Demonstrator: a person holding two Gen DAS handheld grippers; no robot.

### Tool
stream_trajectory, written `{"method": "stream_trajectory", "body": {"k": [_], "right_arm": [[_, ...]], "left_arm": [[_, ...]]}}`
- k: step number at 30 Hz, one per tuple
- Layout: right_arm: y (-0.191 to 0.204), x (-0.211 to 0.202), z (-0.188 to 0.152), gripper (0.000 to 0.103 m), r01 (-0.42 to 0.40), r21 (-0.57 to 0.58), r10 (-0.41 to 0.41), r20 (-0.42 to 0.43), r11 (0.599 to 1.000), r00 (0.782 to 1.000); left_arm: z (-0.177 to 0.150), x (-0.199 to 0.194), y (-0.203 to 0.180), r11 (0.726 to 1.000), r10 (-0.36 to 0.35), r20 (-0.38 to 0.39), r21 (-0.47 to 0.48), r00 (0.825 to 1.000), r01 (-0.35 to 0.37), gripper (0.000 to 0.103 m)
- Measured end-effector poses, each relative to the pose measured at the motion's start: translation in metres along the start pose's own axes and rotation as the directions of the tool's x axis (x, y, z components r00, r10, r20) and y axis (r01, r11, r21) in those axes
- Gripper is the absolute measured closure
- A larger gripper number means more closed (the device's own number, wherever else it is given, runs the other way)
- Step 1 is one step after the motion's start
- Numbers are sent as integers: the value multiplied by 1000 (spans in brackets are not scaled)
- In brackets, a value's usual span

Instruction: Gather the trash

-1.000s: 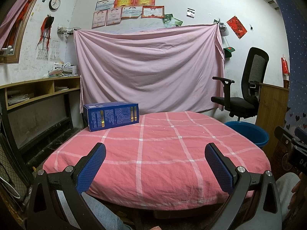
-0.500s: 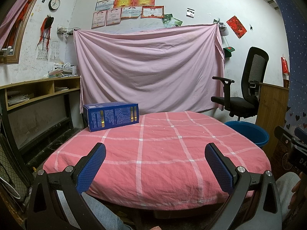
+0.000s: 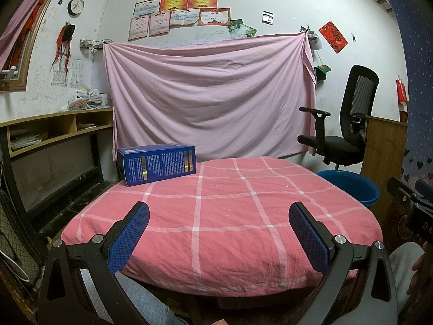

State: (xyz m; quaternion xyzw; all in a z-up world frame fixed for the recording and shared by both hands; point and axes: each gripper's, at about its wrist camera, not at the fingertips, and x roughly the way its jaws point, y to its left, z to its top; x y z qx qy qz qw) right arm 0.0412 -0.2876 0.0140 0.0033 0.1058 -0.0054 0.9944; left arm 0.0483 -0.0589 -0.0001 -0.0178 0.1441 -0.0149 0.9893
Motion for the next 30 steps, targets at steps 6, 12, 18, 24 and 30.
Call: {"method": "stream_trajectory", "body": {"k": [6, 12, 18, 24, 30], "right_arm": [[-1, 0, 1, 0, -2, 2, 2, -4, 1000, 1000], [0, 0, 1, 0, -1, 3, 1, -5, 1000, 1000], [5, -3, -2, 0, -1, 5, 1, -7, 1000, 1000], [2, -1, 0, 0, -1, 6, 1, -8, 1000, 1000], [7, -4, -2, 0, 0, 7, 0, -10, 1000, 1000]], "left_arm": [[0, 0, -1, 1000, 0, -1, 1, 1000, 0, 2], [1, -1, 2, 1000, -2, 6, 10, 1000, 2, 2], [2, -2, 2, 999, -13, 20, 31, 1000, 12, 2], [2, 0, 7, 999, -8, 19, 35, 1000, 8, 2], [1, 0, 7, 999, -11, 18, 39, 1000, 10, 2]]}}
